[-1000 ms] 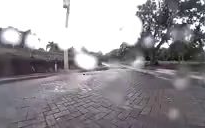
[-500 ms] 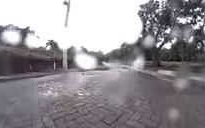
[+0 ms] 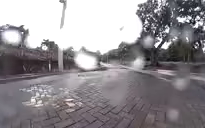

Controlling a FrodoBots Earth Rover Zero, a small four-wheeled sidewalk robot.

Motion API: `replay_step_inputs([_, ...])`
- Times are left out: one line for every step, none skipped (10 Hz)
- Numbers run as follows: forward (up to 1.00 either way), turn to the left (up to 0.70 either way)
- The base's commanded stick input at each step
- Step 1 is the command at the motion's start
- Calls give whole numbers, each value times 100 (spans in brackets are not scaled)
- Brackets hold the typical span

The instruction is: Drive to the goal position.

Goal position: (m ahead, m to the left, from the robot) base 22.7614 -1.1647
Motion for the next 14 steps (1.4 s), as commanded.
replay_step_inputs([85, 0])
replay_step_inputs([85, -20])
replay_step_inputs([85, -27])
replay_step_inputs([85, -11])
replay_step_inputs([85, 0])
replay_step_inputs([85, 0])
replay_step_inputs([85, 0])
replay_step_inputs([85, 0])
replay_step_inputs([85, 0])
replay_step_inputs([85, 0])
replay_step_inputs([85, 0])
replay_step_inputs([85, 0])
replay_step_inputs([85, -27])
replay_step_inputs([85, -27])
